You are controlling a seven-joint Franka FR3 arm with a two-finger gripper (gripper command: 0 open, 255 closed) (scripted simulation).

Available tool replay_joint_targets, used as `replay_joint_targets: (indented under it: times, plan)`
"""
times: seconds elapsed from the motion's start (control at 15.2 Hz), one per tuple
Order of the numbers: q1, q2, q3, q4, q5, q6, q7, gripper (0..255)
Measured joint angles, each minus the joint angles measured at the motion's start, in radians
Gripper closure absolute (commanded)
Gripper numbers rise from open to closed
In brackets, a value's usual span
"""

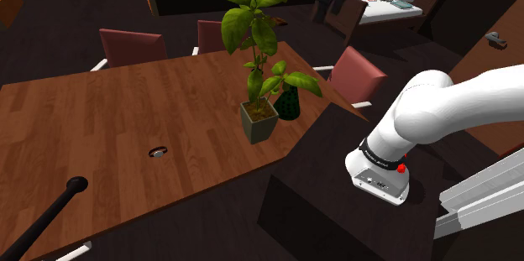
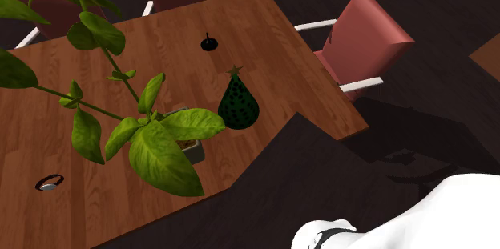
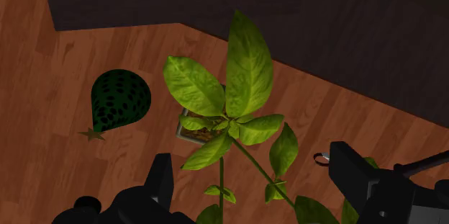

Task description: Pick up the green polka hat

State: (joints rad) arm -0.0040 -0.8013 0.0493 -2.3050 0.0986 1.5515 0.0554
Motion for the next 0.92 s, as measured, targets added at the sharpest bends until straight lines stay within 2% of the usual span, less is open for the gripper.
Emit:
replay_joint_targets:
  times: [0.13,0.4,0.92]
  plan:
    - [0.002,0.000,-0.009,-0.011,-0.007,0.008,-0.018,0]
    - [0.013,0.002,-0.064,-0.103,-0.054,0.090,-0.149,0]
    - [0.026,0.089,-0.207,-0.257,-0.171,0.314,-0.450,0]
